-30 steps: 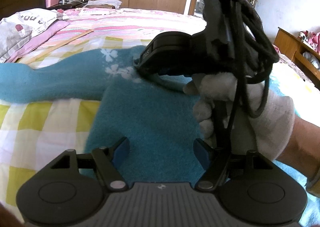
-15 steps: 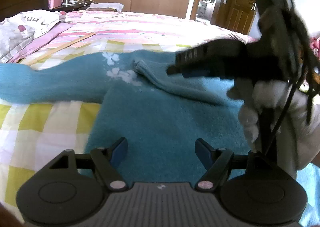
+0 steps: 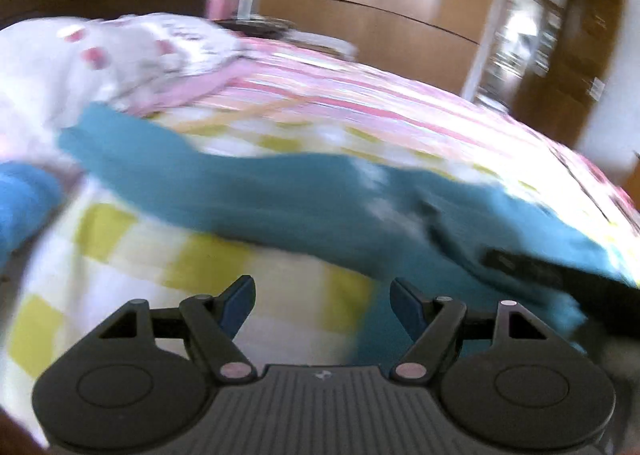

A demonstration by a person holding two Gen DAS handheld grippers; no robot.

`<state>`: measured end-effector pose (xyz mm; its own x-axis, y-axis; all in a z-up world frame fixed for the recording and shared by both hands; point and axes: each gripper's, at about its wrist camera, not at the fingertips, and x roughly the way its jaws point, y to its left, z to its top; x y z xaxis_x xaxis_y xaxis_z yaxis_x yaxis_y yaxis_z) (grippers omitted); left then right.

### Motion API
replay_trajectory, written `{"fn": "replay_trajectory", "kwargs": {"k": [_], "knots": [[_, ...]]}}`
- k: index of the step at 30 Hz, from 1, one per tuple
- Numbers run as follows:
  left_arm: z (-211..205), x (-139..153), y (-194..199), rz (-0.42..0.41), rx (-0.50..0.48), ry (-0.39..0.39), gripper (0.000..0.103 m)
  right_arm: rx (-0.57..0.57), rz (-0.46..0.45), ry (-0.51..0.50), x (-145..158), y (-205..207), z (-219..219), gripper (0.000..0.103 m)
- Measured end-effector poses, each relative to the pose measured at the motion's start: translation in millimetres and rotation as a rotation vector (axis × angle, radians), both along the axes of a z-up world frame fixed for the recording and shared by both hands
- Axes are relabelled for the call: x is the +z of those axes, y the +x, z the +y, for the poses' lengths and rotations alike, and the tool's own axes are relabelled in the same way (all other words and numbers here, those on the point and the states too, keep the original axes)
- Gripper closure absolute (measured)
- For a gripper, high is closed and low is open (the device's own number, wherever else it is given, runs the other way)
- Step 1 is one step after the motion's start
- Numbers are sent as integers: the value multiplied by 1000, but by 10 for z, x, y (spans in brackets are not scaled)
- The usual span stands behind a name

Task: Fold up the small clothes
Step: 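Open the right gripper to release the sleeve while the left tool moves toward the other sleeve, then grasp the other sleeve's ribbed cuff with the left gripper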

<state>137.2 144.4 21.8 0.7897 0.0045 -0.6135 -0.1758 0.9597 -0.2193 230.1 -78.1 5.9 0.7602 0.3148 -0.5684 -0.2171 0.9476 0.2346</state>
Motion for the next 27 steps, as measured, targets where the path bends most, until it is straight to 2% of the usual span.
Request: {"fn": "replay_trajectory", "kwargs": {"k": [6, 9, 12, 16, 23, 27], "knots": [[789, -82, 144, -24, 229, -90, 24, -32, -17, 51, -25, -75, -14, 73], [1061, -184, 252, -3, 320, -69, 25, -17, -35, 27, -25, -123, 58, 73], [1249, -279, 354, 13, 357, -108, 25, -4, -56, -10, -46, -147, 124, 72], [1416, -359, 497, 15, 374, -131, 25, -3, -58, 6, -62, -144, 102, 72], [1543, -401, 753, 9, 416, -107, 25, -4, -66, 0, -77, -161, 120, 72], [1524, -406, 844, 10, 430, -62, 25, -4, -66, 1, -79, -163, 119, 72]]}}
